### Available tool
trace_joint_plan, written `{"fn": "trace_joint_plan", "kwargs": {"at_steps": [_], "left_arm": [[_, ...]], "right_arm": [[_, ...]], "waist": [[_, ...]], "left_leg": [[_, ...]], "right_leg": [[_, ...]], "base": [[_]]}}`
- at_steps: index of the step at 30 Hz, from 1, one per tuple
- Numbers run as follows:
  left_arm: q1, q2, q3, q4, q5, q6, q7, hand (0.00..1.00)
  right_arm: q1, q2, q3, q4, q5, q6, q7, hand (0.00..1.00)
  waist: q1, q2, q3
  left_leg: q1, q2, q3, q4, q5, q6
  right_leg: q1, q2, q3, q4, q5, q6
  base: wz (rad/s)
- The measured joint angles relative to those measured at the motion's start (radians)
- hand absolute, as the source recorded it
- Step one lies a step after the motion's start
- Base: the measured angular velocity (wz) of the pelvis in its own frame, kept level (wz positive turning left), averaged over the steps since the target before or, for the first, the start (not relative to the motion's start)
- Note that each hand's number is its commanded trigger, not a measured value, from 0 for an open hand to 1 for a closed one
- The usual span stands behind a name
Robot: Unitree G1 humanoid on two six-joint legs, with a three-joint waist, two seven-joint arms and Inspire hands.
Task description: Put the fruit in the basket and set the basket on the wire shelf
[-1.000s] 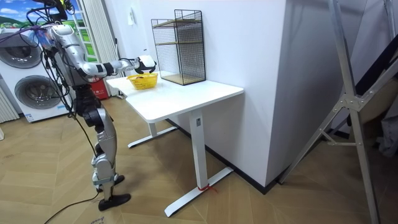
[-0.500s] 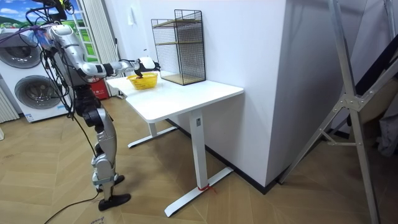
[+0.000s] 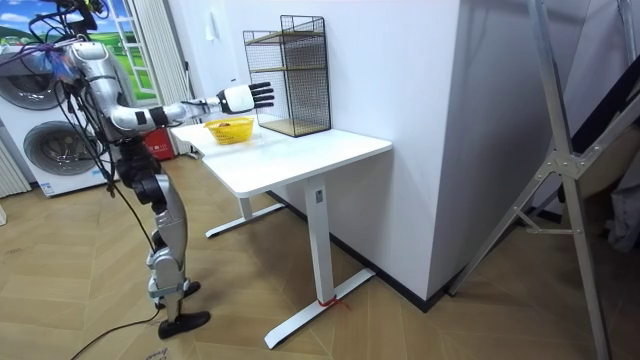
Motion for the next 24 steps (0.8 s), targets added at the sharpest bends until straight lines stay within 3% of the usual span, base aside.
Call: {"fn": "trace_joint_plan", "kwargs": {"at_steps": [3, 8, 12, 15, 19, 22, 24], "left_arm": [[0.004, 0.0, 0.075, -0.053, -0.015, -0.025, 0.101, 0.0], [0.02, -0.003, 0.089, -0.152, -0.126, -0.037, 0.258, 0.0], [0.021, -0.009, 0.15, -0.372, -0.126, -0.044, 0.434, 0.0], [0.006, -0.013, 0.188, -0.531, -0.12, -0.083, 0.572, 0.0], [0.003, -0.025, 0.233, -0.781, 0.004, -0.096, 0.735, 0.0], [-0.001, -0.026, 0.234, -0.93, 0.069, -0.122, 0.811, 0.0], [-0.002, -0.026, 0.233, -0.984, 0.103, -0.134, 0.843, 0.0]], "right_arm": [[0.032, -0.001, -0.092, -0.008, 0.047, -0.029, -0.079, 0.0], [0.092, 0.0, -0.143, -0.006, 0.12, -0.034, -0.197, 0.0], [0.145, 0.007, -0.146, -0.006, 0.139, -0.034, -0.278, 0.0], [0.174, 0.011, -0.15, -0.006, 0.14, -0.034, -0.312, 0.0], [0.19, 0.016, -0.155, -0.006, 0.14, -0.034, -0.354, 0.0], [0.193, 0.016, -0.155, -0.007, 0.141, -0.035, -0.353, 0.0], [0.204, 0.018, -0.153, -0.007, 0.141, -0.045, -0.351, 0.0]], "waist": [[-0.005, 0.007, -0.0007], [-0.013, 0.026, -0.0063], [0.008, 0.036, -0.0068], [0.024, 0.039, -0.0072], [0.028, 0.029, -0.0073], [0.033, 0.027, -0.0069], [0.037, 0.029, -0.0064]], "left_leg": [[-0.004, 0.0, 0.0, -0.005, 0.0, 0.0], [-0.001, 0.0, 0.004, -0.008, 0.0, 0.0], [0.003, 0.002, 0.009, -0.01, 0.001, -0.002], [0.005, 0.001, 0.007, -0.014, 0.001, -0.002], [0.002, 0.001, 0.004, -0.008, 0.001, -0.002], [0.004, 0.001, 0.001, -0.01, 0.001, -0.002], [0.006, 0.001, 0.004, -0.012, 0.001, -0.002]], "right_leg": [[-0.004, 0.001, 0.003, 0.0, 0.0, 0.0], [-0.004, 0.001, 0.004, 0.0, 0.0, 0.0], [-0.007, 0.003, 0.018, 0.0, 0.0, 0.0], [-0.005, 0.002, 0.017, 0.002, 0.0, 0.0], [-0.007, 0.002, 0.008, 0.002, 0.0, 0.0], [-0.005, 0.002, 0.003, 0.002, 0.0, 0.0], [-0.007, 0.004, 0.023, 0.001, 0.0, 0.0]], "base": [[0.0], [-0.03], [-0.06], [0.0], [0.02], [0.02], [-0.04]]}}
